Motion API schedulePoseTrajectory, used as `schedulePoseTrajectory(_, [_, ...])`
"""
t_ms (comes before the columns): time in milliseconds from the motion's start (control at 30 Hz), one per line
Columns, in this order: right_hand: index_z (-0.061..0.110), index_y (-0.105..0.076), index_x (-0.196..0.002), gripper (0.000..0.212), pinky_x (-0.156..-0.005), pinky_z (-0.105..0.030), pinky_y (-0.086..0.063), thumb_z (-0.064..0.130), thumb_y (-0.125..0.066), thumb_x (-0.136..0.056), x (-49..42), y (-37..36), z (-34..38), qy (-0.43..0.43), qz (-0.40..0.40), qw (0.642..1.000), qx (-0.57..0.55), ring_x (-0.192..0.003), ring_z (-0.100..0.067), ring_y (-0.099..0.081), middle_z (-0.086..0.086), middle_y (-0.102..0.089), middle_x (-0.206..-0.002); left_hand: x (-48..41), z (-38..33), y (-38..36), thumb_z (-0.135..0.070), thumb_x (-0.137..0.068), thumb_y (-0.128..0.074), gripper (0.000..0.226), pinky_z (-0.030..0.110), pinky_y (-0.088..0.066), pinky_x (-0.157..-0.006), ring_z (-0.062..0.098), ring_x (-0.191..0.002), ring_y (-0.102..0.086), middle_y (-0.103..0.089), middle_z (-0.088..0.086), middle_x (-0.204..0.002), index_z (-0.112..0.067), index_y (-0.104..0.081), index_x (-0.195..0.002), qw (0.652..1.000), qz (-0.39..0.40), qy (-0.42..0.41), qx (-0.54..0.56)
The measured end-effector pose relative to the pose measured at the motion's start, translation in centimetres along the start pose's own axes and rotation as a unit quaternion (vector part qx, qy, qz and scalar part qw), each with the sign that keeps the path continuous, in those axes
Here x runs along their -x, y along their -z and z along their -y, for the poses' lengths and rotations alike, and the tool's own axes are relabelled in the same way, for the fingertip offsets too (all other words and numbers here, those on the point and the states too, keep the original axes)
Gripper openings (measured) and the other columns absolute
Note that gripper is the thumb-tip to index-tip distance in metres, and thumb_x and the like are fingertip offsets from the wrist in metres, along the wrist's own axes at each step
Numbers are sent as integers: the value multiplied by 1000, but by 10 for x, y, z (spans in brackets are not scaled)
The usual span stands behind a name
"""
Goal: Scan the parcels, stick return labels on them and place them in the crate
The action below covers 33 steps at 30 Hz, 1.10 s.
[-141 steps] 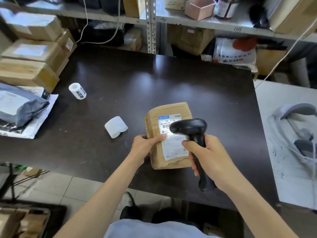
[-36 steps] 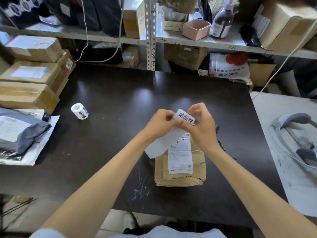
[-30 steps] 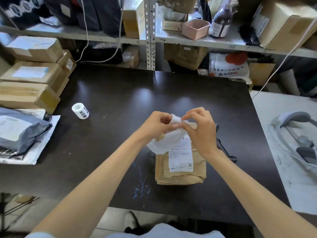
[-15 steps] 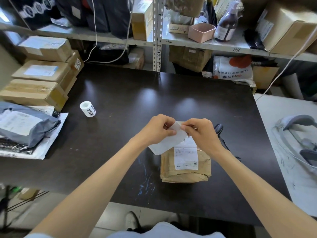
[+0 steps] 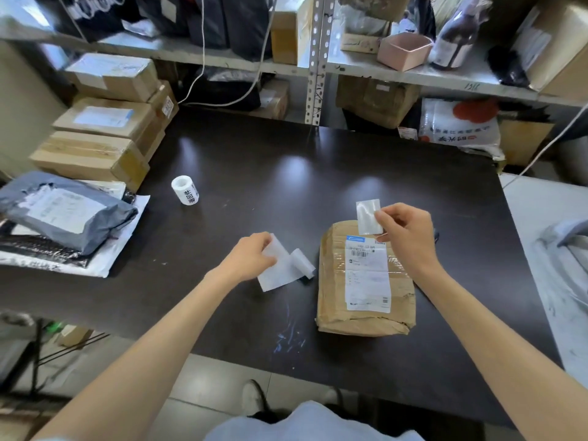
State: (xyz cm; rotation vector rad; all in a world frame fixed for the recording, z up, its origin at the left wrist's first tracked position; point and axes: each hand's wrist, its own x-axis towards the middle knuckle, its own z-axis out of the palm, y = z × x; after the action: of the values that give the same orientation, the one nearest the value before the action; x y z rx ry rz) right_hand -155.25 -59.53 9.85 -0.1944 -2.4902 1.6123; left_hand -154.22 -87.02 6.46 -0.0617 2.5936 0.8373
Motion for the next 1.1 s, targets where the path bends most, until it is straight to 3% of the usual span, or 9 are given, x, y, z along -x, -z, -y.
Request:
schedulePoseTrajectory(100, [18,-69,-78,14,-56,-27,-58,12,-64,-89,5,-9,-1,8,12,999,39,-68,-18,-67,2,-68,-70,1,6,-8,-13,-91,-57,44,35,-37,-92,36,-116,-43,-43,17,-127,-1,-38,-129,982,-59,54,-169])
schedulePoseTrajectory(233, [16,-70,-77,14,-68,-35,-56,18,-64,-90,16,-20,4,80,28,982,168,-67,-10,-64,7,-67,-70,2,-36,-10,-34,-91,-62,37,35,-43,-90,26,-105,-53,-59,7,-109,-7,-58,-116,979,-202,-23,-26])
schedulePoseTrajectory(367, [10,-63,-71,20,-51,-34,-46,19,-61,-88,28,-29,11,348,2,871,347,-57,-21,-58,-2,-60,-67,-2,-91,-6,-54,-88,-58,47,20,-50,-48,14,-54,-59,-64,0,-62,-10,-67,-74,923,29,100,371])
schedulePoseTrajectory(467, [10,-66,-74,11,-48,-30,-41,8,-76,-74,33,-32,11,460,7,782,421,-59,-20,-57,-2,-60,-69,-6,-105,-10,-30,-86,-65,24,21,-55,-54,14,-55,-61,-62,4,-65,-9,-65,-76,896,50,112,427])
schedulePoseTrajectory(533, [9,-68,-78,15,-49,-28,-44,6,-81,-71,34,-30,6,470,23,775,423,-62,-20,-58,-3,-62,-71,-8,-105,-15,-12,-87,-63,9,22,-57,-62,15,-64,-64,-63,5,-71,-6,-69,-83,903,37,88,419])
schedulePoseTrajectory(600, [11,-69,-84,21,-53,-23,-43,15,-84,-71,34,-24,2,416,35,825,380,-67,-18,-59,-1,-63,-77,-9,-101,-20,-7,-90,-62,12,15,-56,-59,13,-70,-64,-66,5,-80,-1,-71,-96,911,19,60,407])
schedulePoseTrajectory(767, [16,-61,-103,32,-68,-25,-55,30,-78,-80,34,-13,-1,11,37,996,82,-81,-11,-63,3,-64,-95,-6,-97,-28,-10,-95,-61,15,18,-55,-65,12,-77,-63,-68,8,-93,-2,-67,-105,909,24,29,415])
schedulePoseTrajectory(933, [4,-63,-101,29,-62,-24,-58,-6,-75,-76,32,1,-4,-188,8,969,-162,-75,-20,-71,-7,-69,-76,2,-104,-40,-10,-92,-66,7,16,-52,-51,8,-60,-66,-69,8,-87,-3,-67,-94,881,58,22,470])
schedulePoseTrajectory(1100, [4,-63,-99,34,-61,-23,-58,-8,-78,-71,44,12,-11,-208,-17,969,-131,-69,-15,-72,-8,-72,-73,5,-107,-59,-20,-85,-72,8,24,-54,-60,10,-64,-65,-71,-2,-79,-12,-74,-84,978,-47,-48,198])
